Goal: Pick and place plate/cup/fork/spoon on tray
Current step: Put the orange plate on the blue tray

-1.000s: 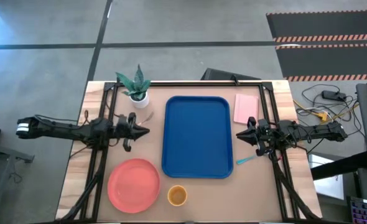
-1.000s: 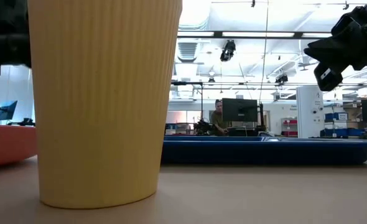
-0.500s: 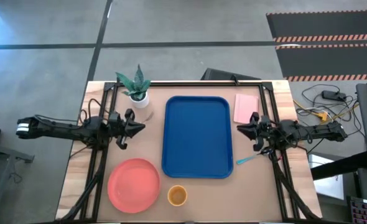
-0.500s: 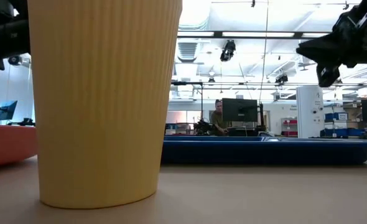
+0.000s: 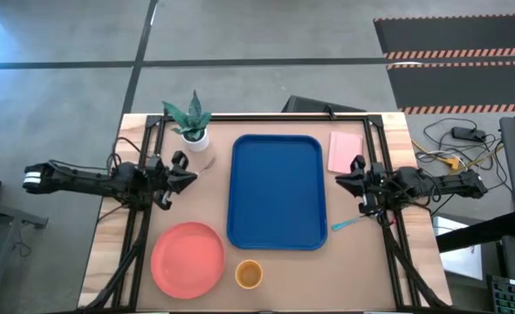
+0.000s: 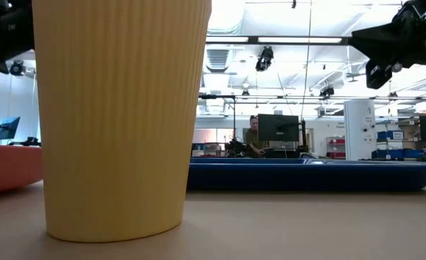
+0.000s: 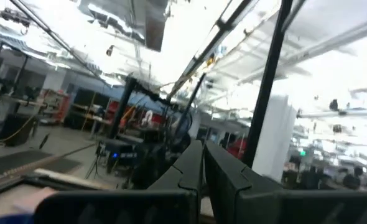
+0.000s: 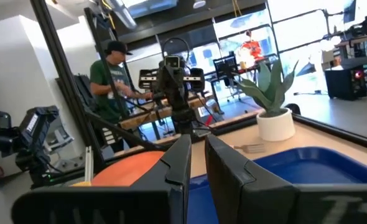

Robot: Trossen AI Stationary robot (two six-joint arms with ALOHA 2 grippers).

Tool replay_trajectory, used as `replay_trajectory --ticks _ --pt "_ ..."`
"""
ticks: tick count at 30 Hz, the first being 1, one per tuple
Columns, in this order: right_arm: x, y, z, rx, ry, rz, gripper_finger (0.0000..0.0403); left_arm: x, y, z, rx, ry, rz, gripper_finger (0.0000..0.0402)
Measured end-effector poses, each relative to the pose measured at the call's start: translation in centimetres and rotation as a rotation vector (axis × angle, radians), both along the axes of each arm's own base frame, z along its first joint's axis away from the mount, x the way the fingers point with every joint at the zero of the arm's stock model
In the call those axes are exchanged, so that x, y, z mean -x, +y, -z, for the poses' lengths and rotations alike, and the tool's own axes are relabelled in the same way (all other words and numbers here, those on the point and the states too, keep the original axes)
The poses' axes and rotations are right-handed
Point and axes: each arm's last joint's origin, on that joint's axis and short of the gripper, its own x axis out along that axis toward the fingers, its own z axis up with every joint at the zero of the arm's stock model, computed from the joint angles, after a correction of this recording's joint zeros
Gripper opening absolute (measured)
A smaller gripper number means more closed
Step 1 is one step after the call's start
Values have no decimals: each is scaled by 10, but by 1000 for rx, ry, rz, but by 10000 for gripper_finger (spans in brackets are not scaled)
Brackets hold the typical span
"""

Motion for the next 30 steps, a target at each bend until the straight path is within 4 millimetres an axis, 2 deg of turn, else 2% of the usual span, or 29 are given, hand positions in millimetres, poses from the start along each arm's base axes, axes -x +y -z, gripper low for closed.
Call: replay_trajectory --ticks 6,20,30 --pt "0 0 0 21 -2 4 38 -7 0 -9 31 8 7 0" --pt "1 0 -6 105 -22 29 38 -21 1 3 206 121 34 0" --pt "2 0 -8 144 -33 38 38 -42 -3 -26 210 96 48 0"
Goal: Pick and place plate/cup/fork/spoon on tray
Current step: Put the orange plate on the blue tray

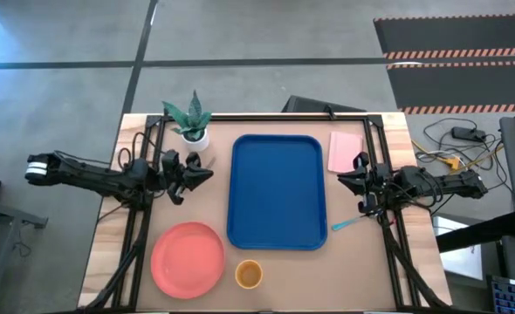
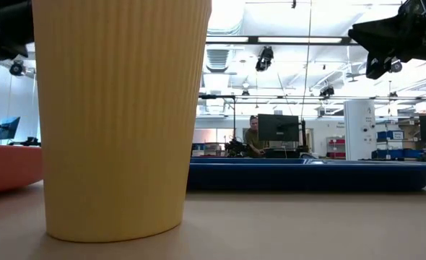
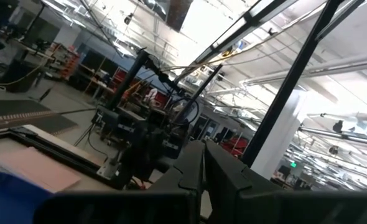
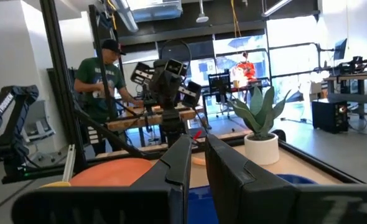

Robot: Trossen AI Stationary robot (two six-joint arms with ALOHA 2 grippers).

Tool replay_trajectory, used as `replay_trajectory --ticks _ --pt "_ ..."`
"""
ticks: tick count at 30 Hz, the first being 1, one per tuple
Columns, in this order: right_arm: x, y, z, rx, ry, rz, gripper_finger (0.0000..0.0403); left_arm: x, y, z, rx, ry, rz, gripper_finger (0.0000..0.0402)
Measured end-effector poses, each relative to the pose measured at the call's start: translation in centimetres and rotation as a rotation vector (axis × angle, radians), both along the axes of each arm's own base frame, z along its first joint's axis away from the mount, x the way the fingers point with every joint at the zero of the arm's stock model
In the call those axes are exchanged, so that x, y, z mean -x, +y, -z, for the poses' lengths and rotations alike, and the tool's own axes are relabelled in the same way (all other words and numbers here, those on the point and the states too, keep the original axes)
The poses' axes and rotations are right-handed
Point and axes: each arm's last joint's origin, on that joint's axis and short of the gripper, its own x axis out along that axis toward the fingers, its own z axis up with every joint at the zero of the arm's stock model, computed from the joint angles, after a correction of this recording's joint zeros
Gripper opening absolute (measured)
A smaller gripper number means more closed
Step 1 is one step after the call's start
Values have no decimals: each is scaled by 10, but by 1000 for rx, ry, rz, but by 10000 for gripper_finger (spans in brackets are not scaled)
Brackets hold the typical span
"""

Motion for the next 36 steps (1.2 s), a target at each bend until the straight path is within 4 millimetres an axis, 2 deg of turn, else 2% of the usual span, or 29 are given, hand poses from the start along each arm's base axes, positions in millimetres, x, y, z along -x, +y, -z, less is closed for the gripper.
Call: replay_trajectory --ticks 6,12,16,21,25,28,33,36 --pt "0 0 0 -11 -1 -3 38 -12 -7 -6 55 19 43 0" --pt "0 0 -1 -11 -2 -2 38 -37 -27 -20 73 37 85 0" --pt "0 0 0 -11 2 -2 38 -45 -39 -26 68 67 139 0" --pt "0 0 0 -10 5 -2 38 -46 -51 -20 148 228 191 0" --pt "0 0 0 -2 5 0 38 -45 -60 -10 276 398 236 0" --pt "0 0 0 1 5 1 38 -45 -72 -7 341 550 214 0" --pt "0 0 -1 12 3 4 38 -43 -85 -18 329 750 138 0" --pt "0 0 -1 14 -2 5 38 -35 -86 -20 296 935 85 0"
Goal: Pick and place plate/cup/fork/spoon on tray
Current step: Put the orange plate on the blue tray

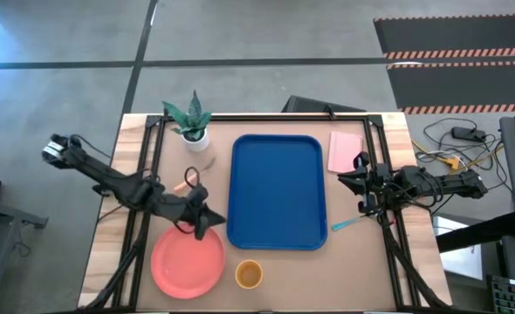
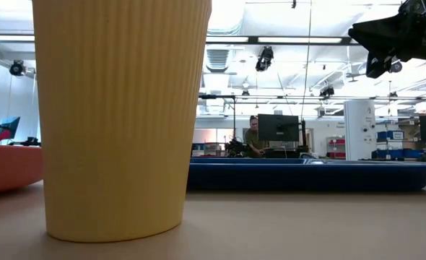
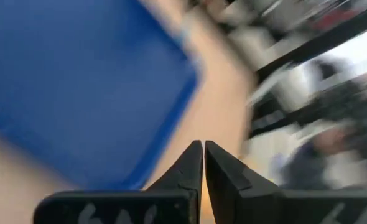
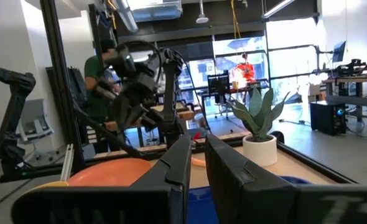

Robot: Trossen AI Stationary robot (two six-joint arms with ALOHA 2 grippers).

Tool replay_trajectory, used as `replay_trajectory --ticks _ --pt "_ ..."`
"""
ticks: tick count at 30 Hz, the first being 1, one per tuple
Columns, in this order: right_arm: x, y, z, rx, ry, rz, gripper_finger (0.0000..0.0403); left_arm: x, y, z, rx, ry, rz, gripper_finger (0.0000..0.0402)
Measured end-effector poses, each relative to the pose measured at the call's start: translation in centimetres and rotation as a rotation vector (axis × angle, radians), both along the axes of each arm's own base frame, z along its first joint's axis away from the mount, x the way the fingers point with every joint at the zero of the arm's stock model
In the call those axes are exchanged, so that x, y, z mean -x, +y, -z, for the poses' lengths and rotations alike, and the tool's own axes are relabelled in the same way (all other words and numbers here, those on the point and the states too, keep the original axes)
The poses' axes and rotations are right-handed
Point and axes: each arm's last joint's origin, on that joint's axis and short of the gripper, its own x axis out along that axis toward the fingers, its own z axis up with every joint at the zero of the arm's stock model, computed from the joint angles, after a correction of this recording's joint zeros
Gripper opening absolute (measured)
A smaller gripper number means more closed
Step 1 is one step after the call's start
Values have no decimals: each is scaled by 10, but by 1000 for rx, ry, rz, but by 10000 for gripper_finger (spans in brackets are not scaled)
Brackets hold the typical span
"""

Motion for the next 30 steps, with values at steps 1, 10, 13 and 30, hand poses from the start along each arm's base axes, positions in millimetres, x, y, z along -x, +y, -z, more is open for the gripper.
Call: replay_trajectory --ticks 1,10,13,30 --pt "0 0 0 0 0 0 38 3 0 1 -17 65 -2 0" --pt "0 0 0 14 0 5 38 18 7 14 -125 321 21 0" --pt "0 0 0 18 0 6 38 18 7 16 -177 328 92 0" --pt "0 0 0 29 1 8 38 7 1 53 -418 623 393 0"
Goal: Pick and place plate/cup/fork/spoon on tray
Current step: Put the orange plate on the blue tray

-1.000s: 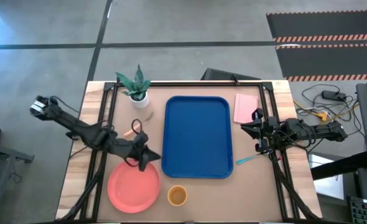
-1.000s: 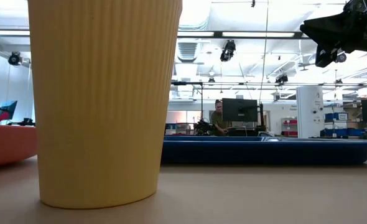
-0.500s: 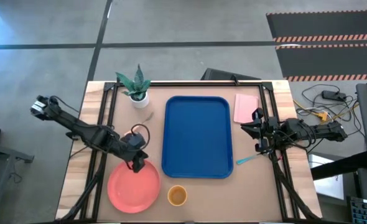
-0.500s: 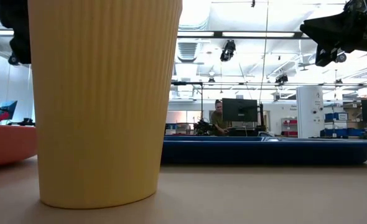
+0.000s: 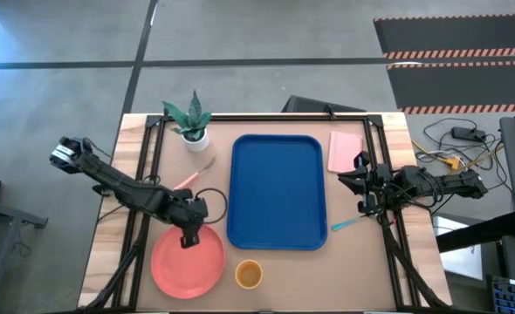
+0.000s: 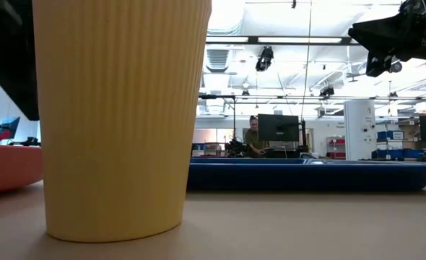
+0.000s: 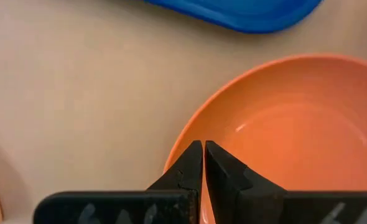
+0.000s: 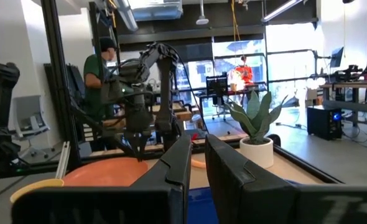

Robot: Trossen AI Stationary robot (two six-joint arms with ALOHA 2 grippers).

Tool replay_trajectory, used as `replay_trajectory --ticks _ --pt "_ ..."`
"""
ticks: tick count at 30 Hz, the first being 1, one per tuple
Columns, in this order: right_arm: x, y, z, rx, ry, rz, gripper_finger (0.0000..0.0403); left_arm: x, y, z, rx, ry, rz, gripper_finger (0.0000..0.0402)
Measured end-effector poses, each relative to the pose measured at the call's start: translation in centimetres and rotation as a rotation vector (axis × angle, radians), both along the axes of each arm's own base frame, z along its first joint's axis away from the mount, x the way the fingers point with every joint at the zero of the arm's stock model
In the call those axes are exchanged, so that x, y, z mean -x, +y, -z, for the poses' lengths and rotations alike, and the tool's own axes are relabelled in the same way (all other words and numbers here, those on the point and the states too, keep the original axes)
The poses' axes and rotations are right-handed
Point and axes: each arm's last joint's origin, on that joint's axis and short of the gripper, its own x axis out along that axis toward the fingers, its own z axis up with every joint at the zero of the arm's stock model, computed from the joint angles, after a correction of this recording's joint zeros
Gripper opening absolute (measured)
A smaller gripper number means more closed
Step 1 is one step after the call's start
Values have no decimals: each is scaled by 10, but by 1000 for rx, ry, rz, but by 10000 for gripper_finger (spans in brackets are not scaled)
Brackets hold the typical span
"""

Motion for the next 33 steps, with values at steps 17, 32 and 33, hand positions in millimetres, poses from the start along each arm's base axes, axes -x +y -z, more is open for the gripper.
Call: replay_trajectory --ticks 17,32,33 --pt "0 0 1 -3 5 -1 38 -5 -2 16 -86 72 95 128" --pt "0 0 1 -3 8 -1 38 0 1 26 -125 112 132 147" --pt "0 0 1 -3 8 -1 38 1 2 29 -126 115 132 147"
